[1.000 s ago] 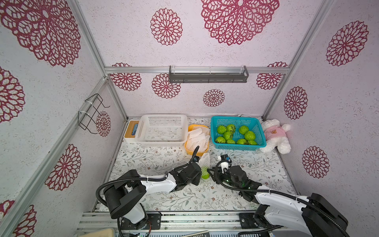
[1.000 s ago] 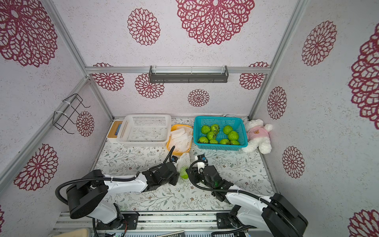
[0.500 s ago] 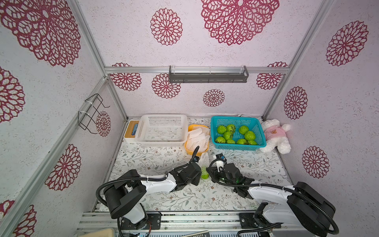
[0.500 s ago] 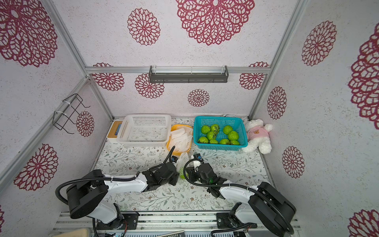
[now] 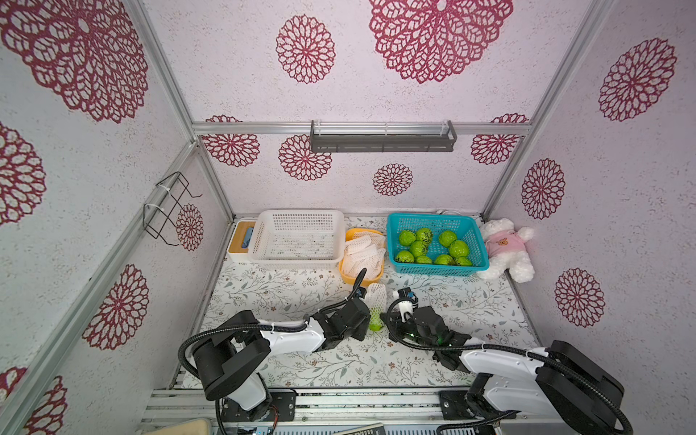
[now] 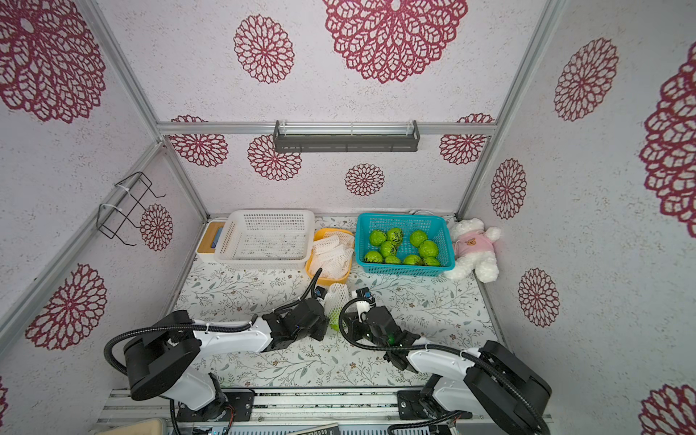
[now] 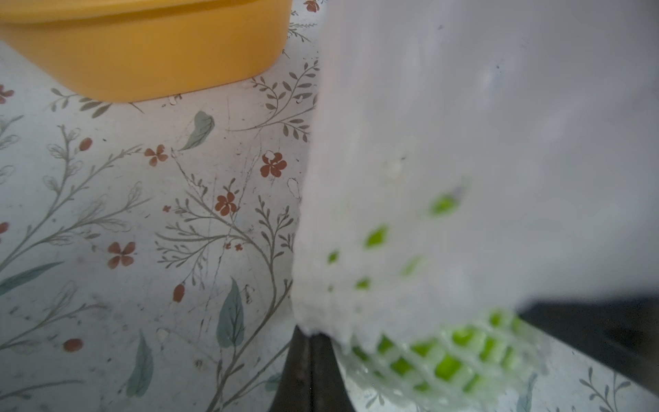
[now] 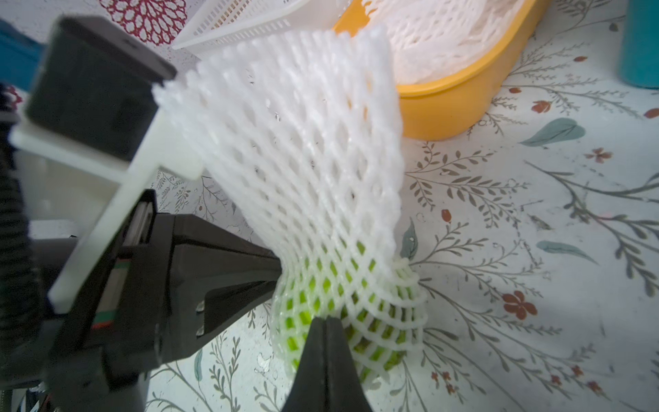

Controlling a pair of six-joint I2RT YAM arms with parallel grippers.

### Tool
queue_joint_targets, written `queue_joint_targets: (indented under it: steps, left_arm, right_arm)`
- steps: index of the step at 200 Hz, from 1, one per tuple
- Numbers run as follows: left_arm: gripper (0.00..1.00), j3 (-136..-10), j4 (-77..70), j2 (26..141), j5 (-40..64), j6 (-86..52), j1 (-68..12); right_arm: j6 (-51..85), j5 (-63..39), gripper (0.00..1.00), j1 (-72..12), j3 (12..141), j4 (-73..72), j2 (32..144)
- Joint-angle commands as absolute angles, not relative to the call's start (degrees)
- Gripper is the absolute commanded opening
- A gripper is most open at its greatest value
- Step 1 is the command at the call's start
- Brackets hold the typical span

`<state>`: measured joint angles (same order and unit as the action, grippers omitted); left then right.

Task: Sleeve custard apples in foam nets
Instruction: Put on the foam net on the custard apple.

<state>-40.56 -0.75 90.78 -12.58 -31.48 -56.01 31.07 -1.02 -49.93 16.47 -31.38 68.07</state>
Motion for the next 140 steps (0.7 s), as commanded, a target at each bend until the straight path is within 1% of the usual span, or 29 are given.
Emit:
queue_joint_targets:
  steps: [1, 44, 99, 140]
  left_arm:
    - [0.0, -42.44, -0.89, 91.65, -11.89, -31.16, -56.59]
    - [0.0, -42.99, 0.47, 91.85, -10.78, -31.51, -57.39]
    - [0.0, -42.19, 2.67, 89.86, -9.06, -32.69, -57.39]
    - [0.0, -42.54, 4.04, 89.81, -7.95, -33.12, -57.26]
  right_arm:
    - [31.76, 0.64, 0.0, -51.17, 14.92, -28.01, 65.94]
    - [32.34, 1.52, 0.0, -51.91, 13.03, -26.13, 63.4]
    - [32.62, 0.97, 0.0, -52.12, 12.35, -26.62, 64.58]
    - [32.85, 0.77, 0.0, -52.38, 11.6, -25.46, 63.28]
